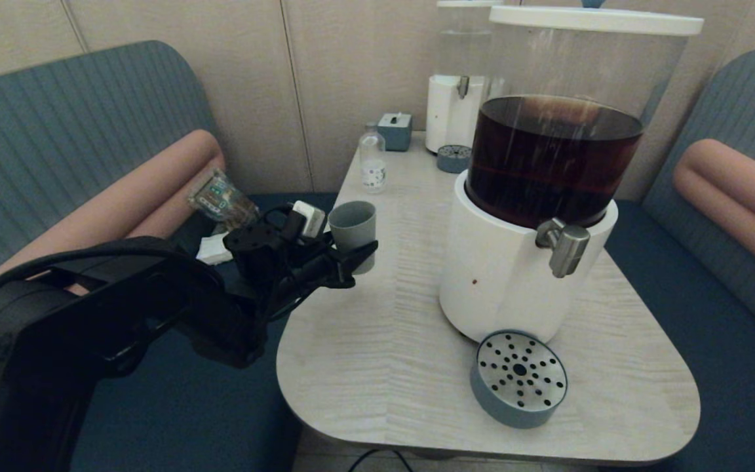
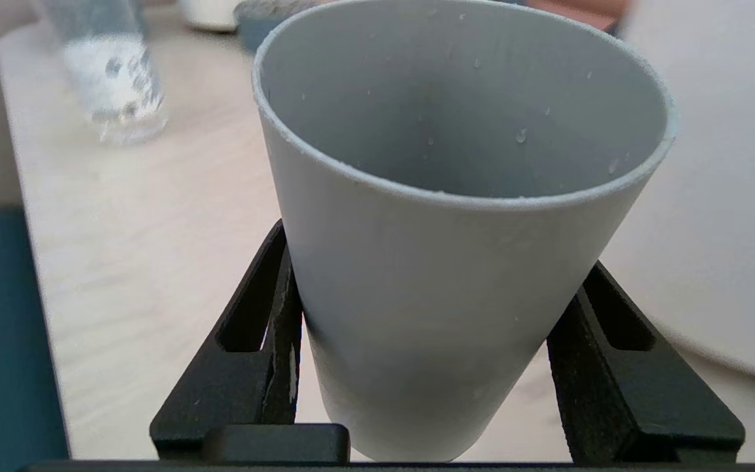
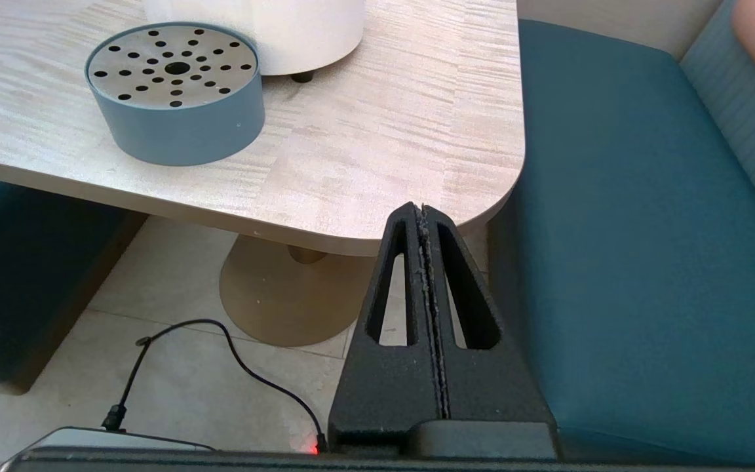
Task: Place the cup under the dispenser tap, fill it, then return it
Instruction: Place the cup next to the water dispenser
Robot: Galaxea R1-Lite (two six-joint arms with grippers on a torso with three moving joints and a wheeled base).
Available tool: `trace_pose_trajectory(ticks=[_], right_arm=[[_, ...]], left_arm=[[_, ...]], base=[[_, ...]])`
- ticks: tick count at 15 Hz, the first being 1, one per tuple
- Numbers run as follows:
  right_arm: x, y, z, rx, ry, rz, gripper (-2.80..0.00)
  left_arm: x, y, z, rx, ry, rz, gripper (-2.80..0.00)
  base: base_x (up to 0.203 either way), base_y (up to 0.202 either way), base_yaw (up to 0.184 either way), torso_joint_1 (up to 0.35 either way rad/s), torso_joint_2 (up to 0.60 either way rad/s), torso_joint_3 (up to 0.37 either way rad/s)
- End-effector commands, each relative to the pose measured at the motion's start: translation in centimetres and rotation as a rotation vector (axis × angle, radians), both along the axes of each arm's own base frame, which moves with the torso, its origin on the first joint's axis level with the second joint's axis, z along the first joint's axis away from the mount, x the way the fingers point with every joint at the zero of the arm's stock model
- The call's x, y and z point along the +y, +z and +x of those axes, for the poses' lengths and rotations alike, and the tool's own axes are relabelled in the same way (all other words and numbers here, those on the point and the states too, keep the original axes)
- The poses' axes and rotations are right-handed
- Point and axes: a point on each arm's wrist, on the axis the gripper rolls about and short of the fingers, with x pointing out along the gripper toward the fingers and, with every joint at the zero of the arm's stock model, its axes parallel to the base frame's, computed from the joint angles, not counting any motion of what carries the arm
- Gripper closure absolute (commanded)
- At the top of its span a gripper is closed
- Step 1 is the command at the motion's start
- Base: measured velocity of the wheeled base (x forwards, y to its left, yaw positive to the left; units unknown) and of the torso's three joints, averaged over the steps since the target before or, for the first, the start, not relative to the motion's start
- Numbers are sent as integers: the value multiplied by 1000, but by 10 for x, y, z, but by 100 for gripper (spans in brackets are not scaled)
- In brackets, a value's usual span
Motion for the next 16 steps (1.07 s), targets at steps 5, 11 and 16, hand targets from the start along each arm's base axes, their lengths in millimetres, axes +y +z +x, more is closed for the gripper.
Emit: trace_pose_trajectory(ticks=[5, 11, 16], right_arm=[[0, 0, 0, -2, 1, -1, 0], [0, 0, 0, -2, 1, -1, 0], [0, 0, 0, -1, 1, -1, 0]], left_arm=[[16, -53, 27, 64, 47, 16, 0], [19, -58, 31, 66, 55, 16, 0], [19, -52, 29, 56, 53, 14, -280]], base=[[0, 0, 0, 0, 0, 0], [0, 0, 0, 0, 0, 0], [0, 0, 0, 0, 0, 0]])
